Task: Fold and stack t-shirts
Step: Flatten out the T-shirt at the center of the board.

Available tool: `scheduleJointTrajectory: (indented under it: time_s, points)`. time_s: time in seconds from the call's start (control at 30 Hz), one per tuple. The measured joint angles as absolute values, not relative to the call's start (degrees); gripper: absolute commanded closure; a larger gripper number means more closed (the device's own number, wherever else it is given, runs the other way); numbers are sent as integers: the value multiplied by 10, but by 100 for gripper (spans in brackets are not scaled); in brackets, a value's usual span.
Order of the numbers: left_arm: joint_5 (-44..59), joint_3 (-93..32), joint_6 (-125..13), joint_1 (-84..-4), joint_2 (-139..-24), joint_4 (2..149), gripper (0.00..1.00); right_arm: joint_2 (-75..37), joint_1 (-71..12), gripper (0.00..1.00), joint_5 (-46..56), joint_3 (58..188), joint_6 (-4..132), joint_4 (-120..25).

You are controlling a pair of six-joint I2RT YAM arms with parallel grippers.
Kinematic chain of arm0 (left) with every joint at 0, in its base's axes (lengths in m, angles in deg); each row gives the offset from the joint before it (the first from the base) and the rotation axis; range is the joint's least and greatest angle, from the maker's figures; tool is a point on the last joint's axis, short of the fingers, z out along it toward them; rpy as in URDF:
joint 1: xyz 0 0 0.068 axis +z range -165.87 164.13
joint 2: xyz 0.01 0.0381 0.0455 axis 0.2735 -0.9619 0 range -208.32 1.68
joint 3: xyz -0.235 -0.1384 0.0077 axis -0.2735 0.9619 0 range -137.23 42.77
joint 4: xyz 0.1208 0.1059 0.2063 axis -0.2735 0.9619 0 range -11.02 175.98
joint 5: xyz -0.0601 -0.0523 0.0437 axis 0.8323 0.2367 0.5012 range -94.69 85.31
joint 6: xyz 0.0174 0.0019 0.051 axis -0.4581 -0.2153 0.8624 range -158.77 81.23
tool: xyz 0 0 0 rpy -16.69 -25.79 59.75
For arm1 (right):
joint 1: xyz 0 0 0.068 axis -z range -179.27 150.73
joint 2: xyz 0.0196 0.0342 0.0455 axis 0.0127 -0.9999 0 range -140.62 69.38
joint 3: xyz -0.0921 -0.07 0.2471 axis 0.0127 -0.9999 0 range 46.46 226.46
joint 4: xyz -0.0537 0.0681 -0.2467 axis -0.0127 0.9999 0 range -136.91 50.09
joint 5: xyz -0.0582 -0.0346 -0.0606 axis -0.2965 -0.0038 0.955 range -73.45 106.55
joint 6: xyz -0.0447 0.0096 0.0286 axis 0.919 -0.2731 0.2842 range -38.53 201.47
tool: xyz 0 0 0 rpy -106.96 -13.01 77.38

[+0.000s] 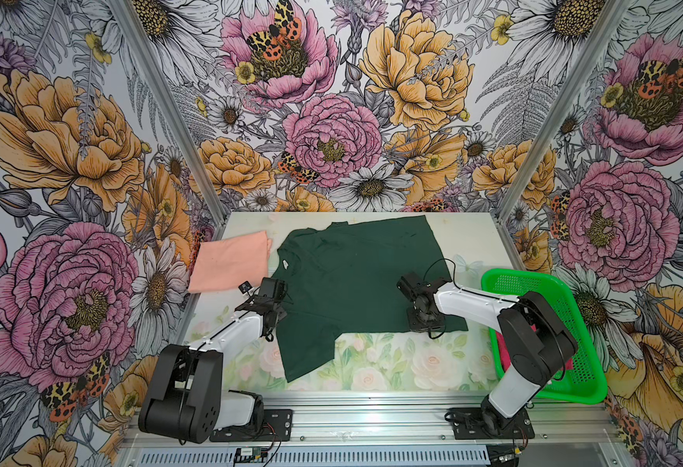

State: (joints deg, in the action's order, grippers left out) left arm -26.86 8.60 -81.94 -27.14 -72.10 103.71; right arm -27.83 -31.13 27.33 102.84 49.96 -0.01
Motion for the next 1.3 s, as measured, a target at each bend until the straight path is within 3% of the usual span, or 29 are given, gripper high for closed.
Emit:
scheduleJointTrajectory:
  time_s: [0.03, 0.13, 0.17, 0.23, 0.47, 0.53, 0.6, 0.67, 0.97, 1.13, 1.3]
  points:
    - [-278, 87, -816, -279, -704, 1041, 70, -275, -310, 55, 276, 1026, 498, 0]
    - [-310, 85, -794, -339, -643, 1045, 20, -251, -306, 29, 286, 1010, 495, 7]
    - [-315, 81, -785, -359, -625, 1047, 19, -236, -303, 23, 288, 1004, 494, 15]
    - [-316, 63, -771, -392, -604, 1054, 28, -201, -297, 15, 290, 995, 493, 27]
    - [-260, -107, -720, -445, -662, 1201, 43, -65, -208, 10, 294, 967, 489, 35]
    - [-236, -143, -706, -456, -696, 1253, 61, -50, -173, 11, 291, 950, 489, 35]
    - [-205, -157, -694, -468, -726, 1307, 71, -44, -142, 11, 285, 933, 489, 39]
    - [-161, -157, -682, -477, -743, 1356, 67, -41, -120, 12, 276, 923, 490, 43]
    - [-55, -77, -712, -529, -741, 1467, 36, -34, -67, 11, 232, 922, 498, 42]
    - [-26, -9, -775, -591, -728, 1490, 28, -36, -63, 11, 226, 931, 511, 40]
    - [-3, 26, -830, -629, -696, 1492, 27, -45, -62, 11, 224, 933, 520, 35]
